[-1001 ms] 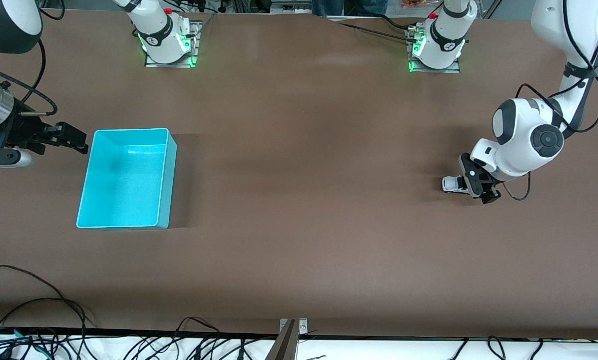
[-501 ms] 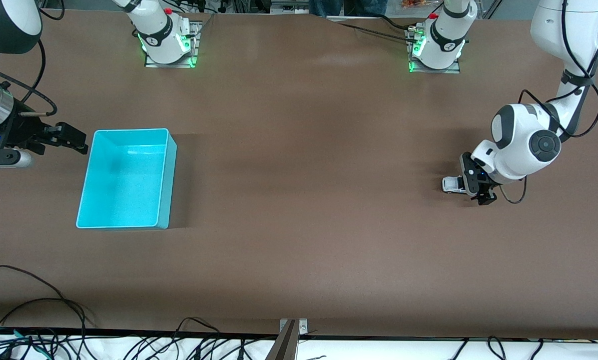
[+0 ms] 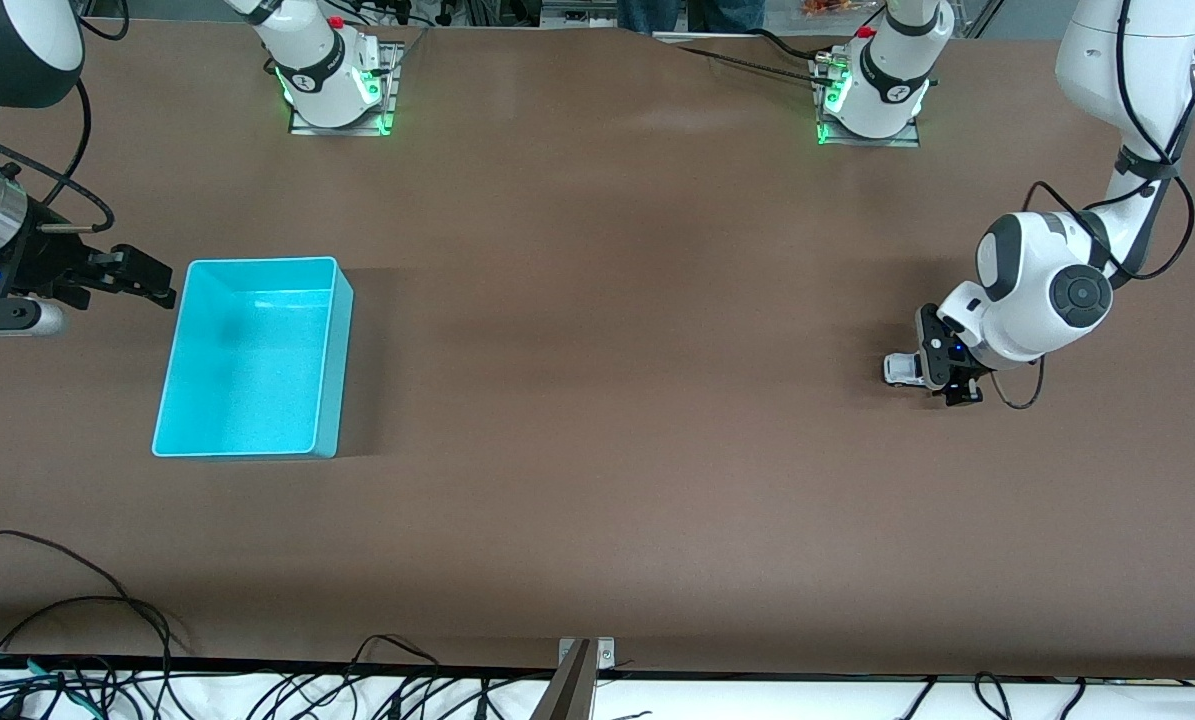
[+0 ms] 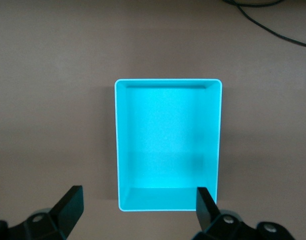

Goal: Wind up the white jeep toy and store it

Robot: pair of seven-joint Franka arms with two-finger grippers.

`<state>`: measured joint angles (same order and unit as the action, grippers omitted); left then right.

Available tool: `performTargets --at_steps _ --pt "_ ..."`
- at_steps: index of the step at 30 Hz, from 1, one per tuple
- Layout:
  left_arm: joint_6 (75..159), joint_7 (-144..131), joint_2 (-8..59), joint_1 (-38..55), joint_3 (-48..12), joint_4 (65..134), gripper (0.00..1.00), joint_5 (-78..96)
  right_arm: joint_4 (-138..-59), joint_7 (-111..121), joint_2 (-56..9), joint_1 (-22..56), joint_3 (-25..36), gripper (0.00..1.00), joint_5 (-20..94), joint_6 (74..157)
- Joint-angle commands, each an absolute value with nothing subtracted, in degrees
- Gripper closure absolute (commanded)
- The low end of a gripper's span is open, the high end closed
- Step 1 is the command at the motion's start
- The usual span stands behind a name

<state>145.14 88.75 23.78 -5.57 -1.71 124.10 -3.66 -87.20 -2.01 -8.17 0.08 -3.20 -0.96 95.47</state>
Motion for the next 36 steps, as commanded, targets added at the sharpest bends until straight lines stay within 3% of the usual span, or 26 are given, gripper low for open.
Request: performTargets --at_steps 1,5,22,36 --pt "145.55 90.00 23.82 -6.06 -2.11 124.01 0.84 -4.39 -87.89 -2.20 -7.56 -0.70 -3.87 0.00 -0.79 95.19" --pt "145.55 90.00 23.82 -5.98 -2.11 124.28 0.94 -4.48 -87.89 -2.20 -7.56 -0.70 -3.87 0.00 -0.79 95.19" --pt "145.11 90.26 24.61 -6.15 -2.02 124.28 0.93 -4.75 -87.89 -2.20 -7.56 -0.70 -3.87 0.00 -0.79 95.19" --pt "145.11 99.66 26.45 -13.35 -1.93 122.96 0.93 -5.01 -87.89 -2.20 -7.47 -0.70 -3.87 0.00 -0.79 95.19"
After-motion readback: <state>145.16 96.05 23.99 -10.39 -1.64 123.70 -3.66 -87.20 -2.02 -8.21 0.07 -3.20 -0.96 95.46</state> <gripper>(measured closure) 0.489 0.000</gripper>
